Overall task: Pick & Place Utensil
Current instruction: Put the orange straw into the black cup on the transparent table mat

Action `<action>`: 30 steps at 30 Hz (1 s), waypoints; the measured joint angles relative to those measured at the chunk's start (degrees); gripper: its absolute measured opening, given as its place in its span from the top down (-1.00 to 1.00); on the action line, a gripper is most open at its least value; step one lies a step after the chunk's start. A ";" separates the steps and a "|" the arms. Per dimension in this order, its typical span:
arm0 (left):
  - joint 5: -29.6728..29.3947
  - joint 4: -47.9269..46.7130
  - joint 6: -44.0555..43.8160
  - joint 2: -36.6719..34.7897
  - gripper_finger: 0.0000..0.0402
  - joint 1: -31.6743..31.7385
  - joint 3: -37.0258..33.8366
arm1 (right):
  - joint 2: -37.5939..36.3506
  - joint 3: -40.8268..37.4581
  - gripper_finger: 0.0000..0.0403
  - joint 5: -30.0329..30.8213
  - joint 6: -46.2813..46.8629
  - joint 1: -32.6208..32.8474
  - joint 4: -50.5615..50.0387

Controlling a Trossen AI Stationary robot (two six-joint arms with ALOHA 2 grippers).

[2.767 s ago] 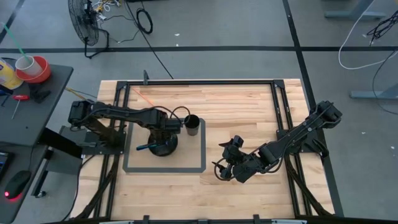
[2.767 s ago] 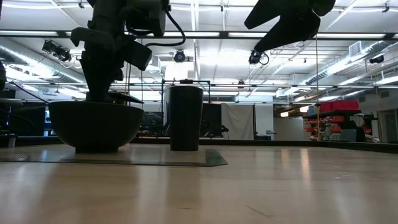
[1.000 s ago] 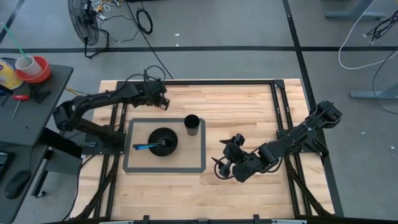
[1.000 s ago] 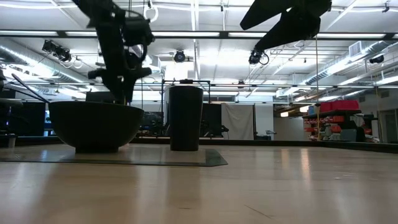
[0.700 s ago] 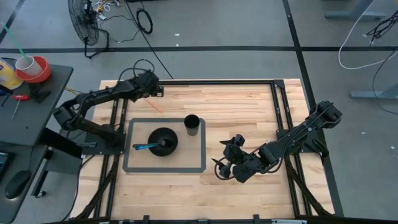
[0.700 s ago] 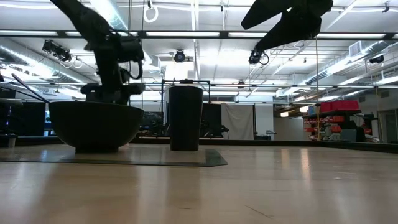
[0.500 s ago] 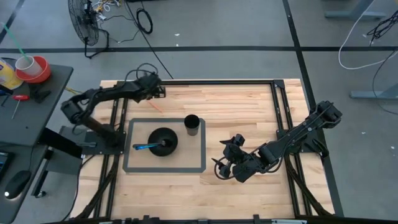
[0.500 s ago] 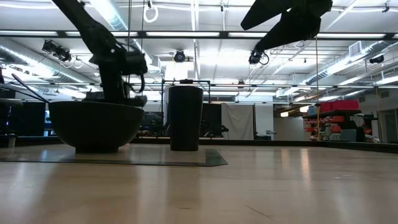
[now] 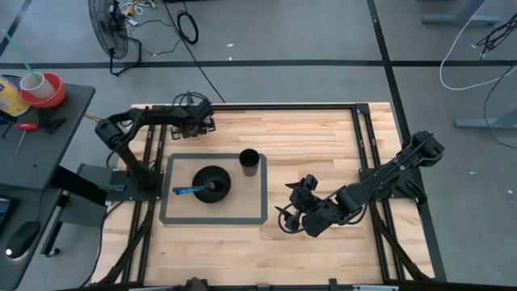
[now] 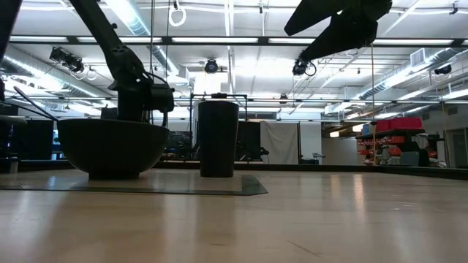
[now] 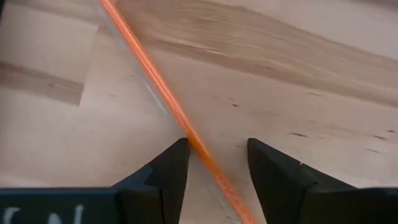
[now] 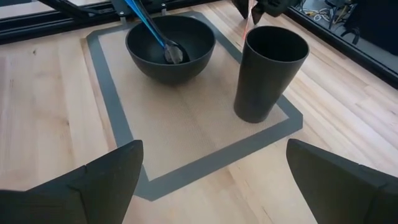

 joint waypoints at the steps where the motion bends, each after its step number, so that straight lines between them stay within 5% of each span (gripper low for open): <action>1: 0.10 -0.09 -0.82 0.41 0.17 0.02 0.13 | 0.00 0.00 -0.99 -0.23 0.20 0.00 0.00; 16: 1.29 -5.88 -1.67 -0.62 0.95 -0.11 0.05 | 0.00 0.00 -0.99 0.64 0.32 1.66 -0.04; 30: 2.02 -12.45 4.88 -14.16 0.95 -2.81 -0.15 | 0.02 0.00 -0.99 2.32 0.12 3.31 -0.07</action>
